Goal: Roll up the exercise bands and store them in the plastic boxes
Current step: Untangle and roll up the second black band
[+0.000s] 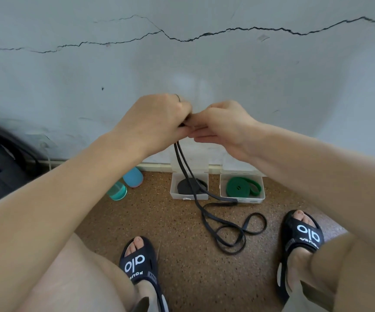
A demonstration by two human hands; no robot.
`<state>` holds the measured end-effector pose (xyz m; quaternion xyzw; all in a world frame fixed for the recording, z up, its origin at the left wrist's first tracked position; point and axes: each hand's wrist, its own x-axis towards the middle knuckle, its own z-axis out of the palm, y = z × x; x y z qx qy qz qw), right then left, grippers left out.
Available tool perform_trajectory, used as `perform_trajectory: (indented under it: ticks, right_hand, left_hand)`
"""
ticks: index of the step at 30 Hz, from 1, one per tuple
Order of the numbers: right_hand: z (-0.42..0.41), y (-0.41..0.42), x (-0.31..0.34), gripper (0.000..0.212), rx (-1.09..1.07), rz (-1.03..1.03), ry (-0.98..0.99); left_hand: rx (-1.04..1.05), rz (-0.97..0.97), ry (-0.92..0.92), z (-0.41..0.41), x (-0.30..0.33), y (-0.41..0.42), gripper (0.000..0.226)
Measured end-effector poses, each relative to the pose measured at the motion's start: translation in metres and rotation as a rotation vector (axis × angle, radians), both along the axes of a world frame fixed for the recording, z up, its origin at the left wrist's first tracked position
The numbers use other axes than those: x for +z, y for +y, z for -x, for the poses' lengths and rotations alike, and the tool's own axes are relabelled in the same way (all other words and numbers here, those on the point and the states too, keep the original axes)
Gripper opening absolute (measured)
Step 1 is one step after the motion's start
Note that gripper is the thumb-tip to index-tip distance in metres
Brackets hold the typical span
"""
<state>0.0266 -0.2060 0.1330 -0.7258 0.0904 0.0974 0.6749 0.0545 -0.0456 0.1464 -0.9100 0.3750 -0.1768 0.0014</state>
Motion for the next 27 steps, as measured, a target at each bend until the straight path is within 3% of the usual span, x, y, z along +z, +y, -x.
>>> perform_trajectory:
  ticks: [6, 10, 15, 23, 25, 27]
  right_hand:
    - [-0.004, -0.011, 0.007, 0.012, 0.132, -0.359, 0.119]
    - [0.001, -0.009, 0.008, 0.014, 0.104, -0.520, 0.171]
    - [0.001, -0.009, 0.006, 0.014, 0.143, -0.519, 0.190]
    - [0.007, 0.006, 0.005, 0.035, 0.139, 0.138, 0.001]
    - [0.006, 0.008, 0.004, 0.031, 0.102, 0.214, -0.060]
    - [0.005, 0.005, 0.005, 0.030, 0.090, 0.165, -0.061]
  left_hand:
    - [0.043, 0.609, 0.277, 0.004, -0.009, 0.009, 0.014]
    - [0.048, 0.756, 0.387, 0.010, -0.012, 0.008, 0.015]
    - [0.007, 0.683, 0.365, 0.009, -0.008, 0.013, 0.012]
    - [-0.078, 0.236, 0.120, 0.001, -0.004, 0.016, 0.012]
    - [-0.084, 0.226, 0.107, 0.002, -0.003, 0.012, 0.023]
    - [-0.086, 0.274, 0.114, 0.002, -0.004, 0.009, 0.028]
